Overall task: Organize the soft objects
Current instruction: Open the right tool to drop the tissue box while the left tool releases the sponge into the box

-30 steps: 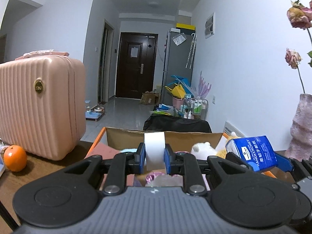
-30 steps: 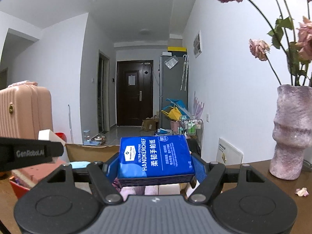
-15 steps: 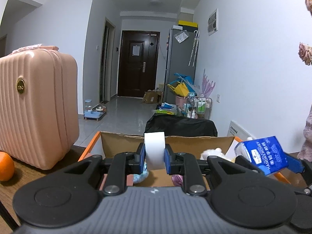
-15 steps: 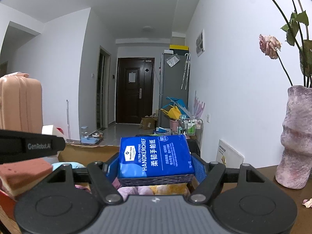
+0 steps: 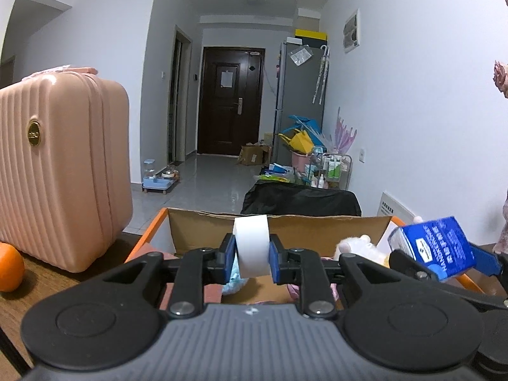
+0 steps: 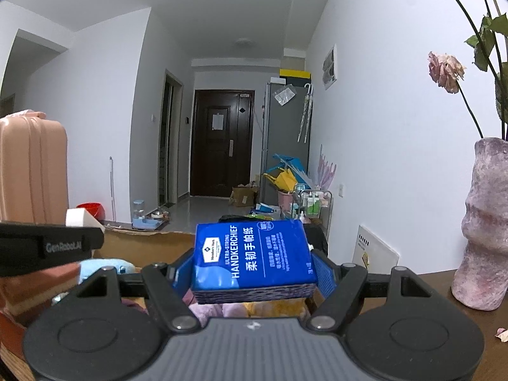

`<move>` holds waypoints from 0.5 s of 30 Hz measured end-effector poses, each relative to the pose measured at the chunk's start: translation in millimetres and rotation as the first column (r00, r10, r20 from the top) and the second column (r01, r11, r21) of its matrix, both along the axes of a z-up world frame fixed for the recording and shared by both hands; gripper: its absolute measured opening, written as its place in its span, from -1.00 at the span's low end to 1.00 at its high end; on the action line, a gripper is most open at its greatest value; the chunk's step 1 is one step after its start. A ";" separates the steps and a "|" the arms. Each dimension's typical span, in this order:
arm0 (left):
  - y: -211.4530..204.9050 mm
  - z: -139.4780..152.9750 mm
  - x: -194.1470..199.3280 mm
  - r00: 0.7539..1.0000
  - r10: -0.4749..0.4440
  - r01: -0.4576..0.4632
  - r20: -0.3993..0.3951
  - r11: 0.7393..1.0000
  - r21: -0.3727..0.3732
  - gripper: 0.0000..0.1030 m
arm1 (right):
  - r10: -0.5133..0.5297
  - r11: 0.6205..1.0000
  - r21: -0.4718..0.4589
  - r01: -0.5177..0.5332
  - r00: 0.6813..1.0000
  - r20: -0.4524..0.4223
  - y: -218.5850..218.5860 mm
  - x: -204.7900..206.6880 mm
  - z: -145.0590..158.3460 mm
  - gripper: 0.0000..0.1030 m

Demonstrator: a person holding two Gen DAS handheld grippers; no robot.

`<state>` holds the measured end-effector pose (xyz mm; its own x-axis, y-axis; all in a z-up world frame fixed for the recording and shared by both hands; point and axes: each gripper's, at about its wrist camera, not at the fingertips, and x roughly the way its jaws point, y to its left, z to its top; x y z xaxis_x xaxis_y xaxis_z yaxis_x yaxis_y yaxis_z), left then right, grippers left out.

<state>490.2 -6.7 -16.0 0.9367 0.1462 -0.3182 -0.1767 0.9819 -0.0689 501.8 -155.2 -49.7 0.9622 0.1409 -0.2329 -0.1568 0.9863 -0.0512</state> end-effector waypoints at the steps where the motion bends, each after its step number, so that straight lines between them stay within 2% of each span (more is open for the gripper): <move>1: 0.4 0.6 -0.9 1.000 0.008 -0.008 0.005 1.000 0.000 -0.50 | 0.001 1.000 -0.001 -0.001 1.000 -0.006 -0.6 2.0 0.4 0.43; 3: 2.2 1.7 -3.9 1.000 0.017 -0.016 0.016 1.000 -0.010 -0.26 | -0.002 1.000 -0.001 0.002 1.000 -0.010 -1.7 3.8 0.9 0.52; 4: 3.2 1.9 -5.6 0.999 0.024 -0.024 0.021 1.000 -0.013 -0.03 | -0.005 1.000 -0.003 0.005 1.000 -0.007 -1.6 3.4 1.2 0.69; 5: 3.9 2.4 -7.1 0.999 0.036 -0.035 0.029 0.999 -0.011 0.11 | -0.008 1.000 -0.002 0.008 1.000 -0.003 -1.8 2.6 1.5 0.75; 6: 4.5 2.9 -8.5 0.998 0.043 -0.043 0.035 0.999 -0.010 0.18 | -0.012 1.000 0.002 0.012 1.000 0.006 -2.4 1.4 2.0 0.78; 8: 6.1 4.3 -11.7 0.997 0.058 -0.058 0.046 0.998 -0.016 0.62 | -0.017 1.000 0.007 0.017 1.000 0.017 -2.6 2.0 3.4 0.81; 11: 4.8 6.2 -17.9 0.992 0.094 -0.094 0.081 0.996 -0.004 0.97 | -0.024 1.000 0.004 0.024 1.000 0.006 -2.4 4.0 2.6 0.99; 15: 2.4 6.6 -21.1 0.990 0.102 -0.103 0.093 0.995 0.008 1.00 | -0.033 0.999 0.005 0.033 0.999 0.015 -4.3 1.2 2.0 1.00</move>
<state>469.2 -4.3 -9.4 0.9419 0.2463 -0.2284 -0.2697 0.9598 -0.0772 503.0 -159.5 -47.7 0.9697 0.1100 -0.2180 -0.1234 0.9912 -0.0486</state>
